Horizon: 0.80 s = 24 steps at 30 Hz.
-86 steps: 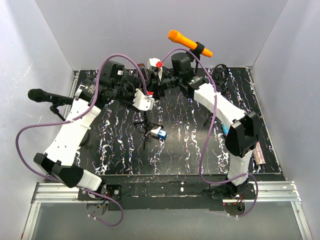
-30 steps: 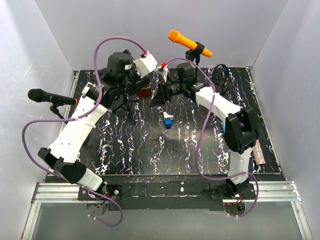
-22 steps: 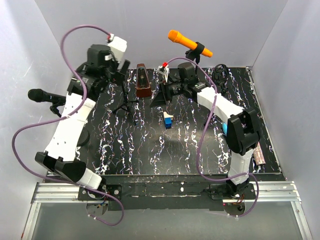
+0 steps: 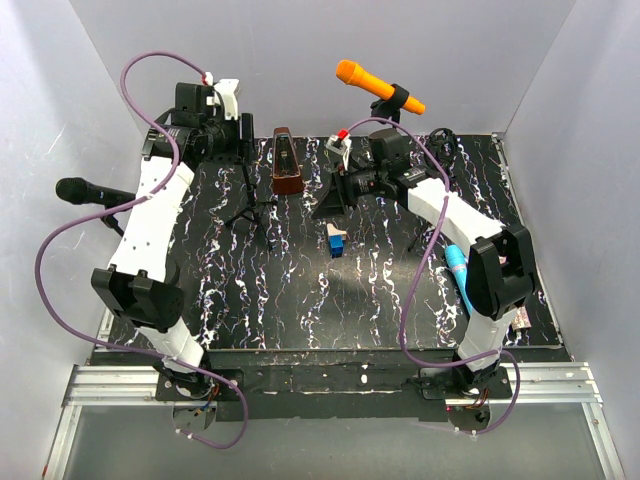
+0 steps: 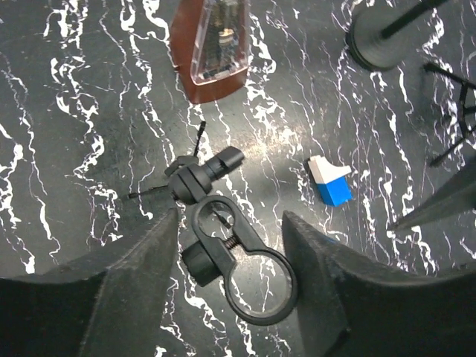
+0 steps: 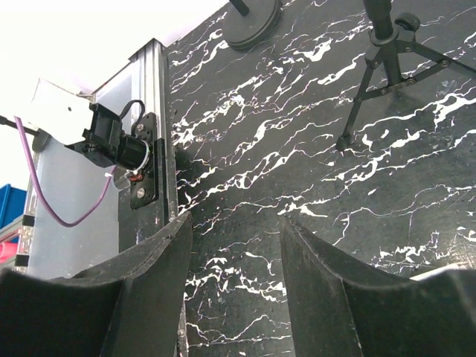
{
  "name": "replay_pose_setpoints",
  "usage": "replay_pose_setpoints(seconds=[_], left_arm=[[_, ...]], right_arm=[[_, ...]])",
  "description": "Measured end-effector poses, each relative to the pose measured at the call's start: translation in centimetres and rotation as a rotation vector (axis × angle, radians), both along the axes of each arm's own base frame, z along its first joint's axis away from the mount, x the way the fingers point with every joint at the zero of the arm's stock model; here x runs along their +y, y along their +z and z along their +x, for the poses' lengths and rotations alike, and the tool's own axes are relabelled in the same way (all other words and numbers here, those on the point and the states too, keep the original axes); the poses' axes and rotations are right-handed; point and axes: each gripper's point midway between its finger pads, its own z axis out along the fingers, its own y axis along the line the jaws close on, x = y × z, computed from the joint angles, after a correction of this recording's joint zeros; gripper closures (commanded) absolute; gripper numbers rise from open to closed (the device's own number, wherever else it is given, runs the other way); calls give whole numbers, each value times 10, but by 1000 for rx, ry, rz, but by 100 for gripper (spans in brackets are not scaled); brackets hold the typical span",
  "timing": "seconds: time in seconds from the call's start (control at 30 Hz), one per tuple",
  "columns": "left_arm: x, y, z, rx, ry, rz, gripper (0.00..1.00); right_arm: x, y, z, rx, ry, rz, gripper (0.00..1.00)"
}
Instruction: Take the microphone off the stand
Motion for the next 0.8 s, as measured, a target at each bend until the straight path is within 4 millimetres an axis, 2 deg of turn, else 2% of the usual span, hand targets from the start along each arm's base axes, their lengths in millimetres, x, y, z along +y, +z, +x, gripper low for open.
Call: replay_pose_setpoints(seconds=[0.1,0.17,0.23,0.3,0.4,0.5,0.6,0.67,0.8], left_arm=[[-6,2,-7,14,-44,-14,58],[-8,5,-11,16,-75,-14,68],[-11,8,-17,20,-117,-7,86],[-14,11,-21,23,-163,0,97],[-18,11,-27,26,-235,15,98],[-29,10,-37,13,-365,34,98],[-52,11,-55,-26,-564,58,99],[-75,12,-73,-55,-695,47,100],[-118,15,-128,-103,-948,-2,100]], right_arm=[[-2,-1,1,-8,1,-3,43],[-2,-1,1,-17,4,-4,43],[-3,1,1,-19,8,-8,43],[0,8,5,-40,12,3,43],[5,21,13,-66,13,27,39],[8,24,13,-38,21,45,34],[11,23,9,27,43,62,33],[13,21,6,80,68,76,31],[19,10,4,203,115,100,31]])
